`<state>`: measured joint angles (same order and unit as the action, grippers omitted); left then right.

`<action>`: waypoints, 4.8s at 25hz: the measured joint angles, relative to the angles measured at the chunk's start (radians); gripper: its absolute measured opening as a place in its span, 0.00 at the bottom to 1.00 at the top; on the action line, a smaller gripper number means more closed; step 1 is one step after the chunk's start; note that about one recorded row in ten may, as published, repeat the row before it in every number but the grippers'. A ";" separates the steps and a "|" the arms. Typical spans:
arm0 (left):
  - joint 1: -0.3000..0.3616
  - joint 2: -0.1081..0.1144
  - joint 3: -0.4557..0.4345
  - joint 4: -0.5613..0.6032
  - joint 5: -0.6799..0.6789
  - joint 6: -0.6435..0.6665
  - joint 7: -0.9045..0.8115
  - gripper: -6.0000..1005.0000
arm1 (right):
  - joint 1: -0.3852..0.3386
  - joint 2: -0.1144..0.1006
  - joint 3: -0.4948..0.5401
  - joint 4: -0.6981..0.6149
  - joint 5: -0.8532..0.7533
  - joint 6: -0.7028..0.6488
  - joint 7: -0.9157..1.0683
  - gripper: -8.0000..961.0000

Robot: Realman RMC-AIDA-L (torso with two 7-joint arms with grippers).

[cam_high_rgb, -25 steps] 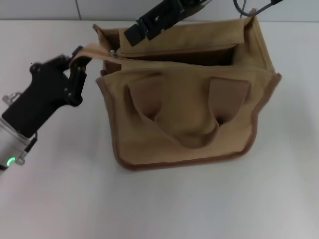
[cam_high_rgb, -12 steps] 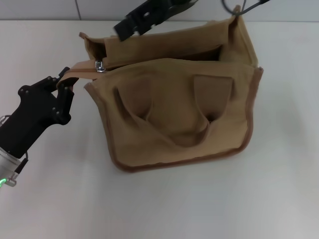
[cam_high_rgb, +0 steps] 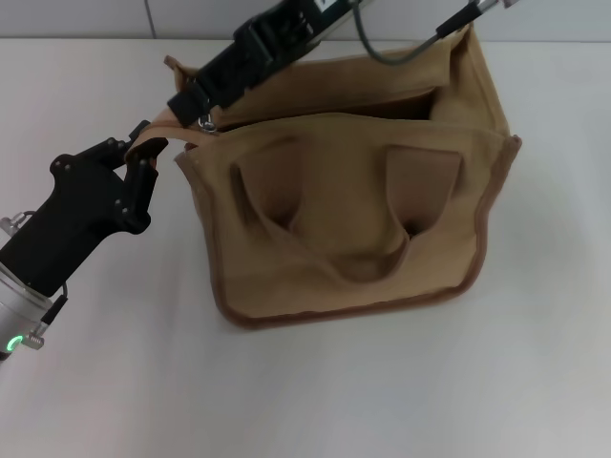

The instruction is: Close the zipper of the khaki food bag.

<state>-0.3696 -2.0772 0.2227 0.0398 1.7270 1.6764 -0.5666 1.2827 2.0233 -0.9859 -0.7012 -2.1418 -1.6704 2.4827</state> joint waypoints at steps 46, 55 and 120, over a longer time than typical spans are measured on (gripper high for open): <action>-0.013 0.001 0.027 -0.001 -0.001 0.169 0.002 0.04 | -0.021 0.011 0.000 0.120 0.025 0.141 0.017 0.79; -0.021 0.000 0.040 0.000 -0.004 0.186 0.002 0.04 | -0.032 0.010 0.004 0.132 0.072 0.144 -0.020 0.79; -0.051 -0.001 0.033 -0.014 -0.005 0.174 0.004 0.04 | -0.111 -0.002 0.035 0.129 0.183 0.076 -0.012 0.79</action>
<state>-0.4203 -2.0786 0.2561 0.0260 1.7215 1.8501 -0.5629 1.1720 2.0215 -0.9508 -0.5721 -1.9588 -1.5943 2.4708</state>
